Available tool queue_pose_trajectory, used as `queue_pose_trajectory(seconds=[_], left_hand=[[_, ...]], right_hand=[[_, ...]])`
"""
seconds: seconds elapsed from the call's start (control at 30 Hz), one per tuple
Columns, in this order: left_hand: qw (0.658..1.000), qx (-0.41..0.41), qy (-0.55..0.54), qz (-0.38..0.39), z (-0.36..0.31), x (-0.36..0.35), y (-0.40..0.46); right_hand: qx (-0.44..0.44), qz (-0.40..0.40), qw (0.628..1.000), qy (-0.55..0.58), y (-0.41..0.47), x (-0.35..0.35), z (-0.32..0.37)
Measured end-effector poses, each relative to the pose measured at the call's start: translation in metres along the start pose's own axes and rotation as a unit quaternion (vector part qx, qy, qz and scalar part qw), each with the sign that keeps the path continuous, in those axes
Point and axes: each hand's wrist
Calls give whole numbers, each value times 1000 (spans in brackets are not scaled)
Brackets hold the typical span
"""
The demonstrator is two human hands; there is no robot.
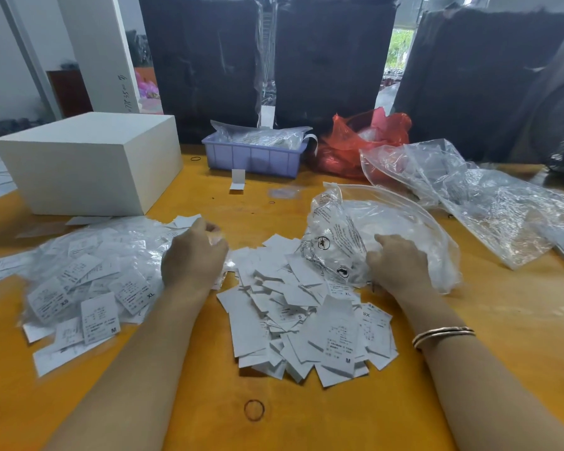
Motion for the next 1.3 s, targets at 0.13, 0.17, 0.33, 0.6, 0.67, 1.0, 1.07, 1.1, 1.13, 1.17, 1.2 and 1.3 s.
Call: queue_pose_trajectory(seconds=[0.13, 0.17, 0.33, 0.6, 0.67, 1.0, 1.07, 1.1, 1.13, 1.17, 1.2, 1.3], left_hand=[[992, 9, 117, 43, 5, -1, -1], [988, 4, 145, 44, 5, 0, -2], [984, -78, 159, -4, -7, 1, -6], [953, -278, -60, 108, -35, -6, -32], [945, -290, -68, 135, -39, -7, -37], [931, -285, -101, 205, -45, -12, -45], [931, -286, -104, 200, -45, -12, -44], [932, -286, -108, 196, -44, -12, -44], [932, -287, -111, 193, -44, -12, -43], [932, -289, -114, 189, -44, -12, -43], [931, -292, -115, 185, -44, -13, -43], [932, -289, -131, 177, -44, -14, -42]], right_hand=[[12, -21, 998, -50, 2, -3, 2], [10, -38, 998, -44, 2, -3, 2], [5, -79, 997, -1, 3, -3, 2], [-33, -17, 999, -32, 6, -5, -2], [-30, -17, 999, -37, 7, -4, -3], [-6, -55, 994, -90, 9, -8, 3], [-2, -96, 992, -79, 7, -9, 4], [0, -115, 991, -63, 6, -9, 3], [-1, -132, 991, -38, 6, -9, 3], [-3, -148, 989, -5, 5, -9, 3], [-3, -165, 986, 32, 4, -8, 2], [13, -222, 968, 116, 2, -6, 3]])
Point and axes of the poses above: each hand's wrist, its own y-axis towards the middle knuckle, its own x-axis out of the back of the hand, z = x × y, and after that the axes turned 1 degree about y, right-handed
